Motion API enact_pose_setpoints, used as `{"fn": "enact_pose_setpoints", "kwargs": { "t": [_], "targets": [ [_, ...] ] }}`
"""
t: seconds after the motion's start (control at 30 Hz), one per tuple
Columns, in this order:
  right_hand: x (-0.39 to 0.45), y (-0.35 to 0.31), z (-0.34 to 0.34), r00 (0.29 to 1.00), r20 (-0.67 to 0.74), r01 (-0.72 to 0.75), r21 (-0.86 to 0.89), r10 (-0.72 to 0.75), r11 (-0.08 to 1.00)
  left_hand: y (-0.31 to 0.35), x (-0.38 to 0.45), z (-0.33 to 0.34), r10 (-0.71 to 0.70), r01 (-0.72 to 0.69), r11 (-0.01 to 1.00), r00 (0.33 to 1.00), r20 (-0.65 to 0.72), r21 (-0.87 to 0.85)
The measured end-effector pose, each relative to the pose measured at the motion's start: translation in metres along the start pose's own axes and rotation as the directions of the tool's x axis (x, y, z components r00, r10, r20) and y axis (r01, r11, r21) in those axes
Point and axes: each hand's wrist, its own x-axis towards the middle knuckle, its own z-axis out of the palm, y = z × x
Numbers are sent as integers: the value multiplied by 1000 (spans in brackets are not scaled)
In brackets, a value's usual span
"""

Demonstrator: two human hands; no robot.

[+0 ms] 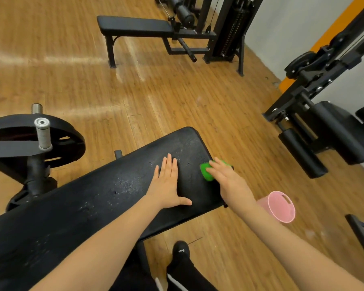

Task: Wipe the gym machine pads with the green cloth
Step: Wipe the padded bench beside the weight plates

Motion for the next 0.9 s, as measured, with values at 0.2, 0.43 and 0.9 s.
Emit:
{"fn": "enact_pose_setpoints", "kwargs": {
  "t": [0.2, 0.43, 0.9],
  "targets": [
    [113, -2, 4, 976, 163, 165, -109, -146, 980, -1, -3, 10, -151, 155, 980, 988, 46, -123],
    [163, -1, 38, 942, 307, 204, -203, -136, 958, -1, 1, 8, -166, 173, 979, 983, 76, -109],
    [0, -14, 38, 980, 132, 161, -81, -149, 984, 0, -5, 7, -197, 202, 972, 979, 55, -117]
  ]
}}
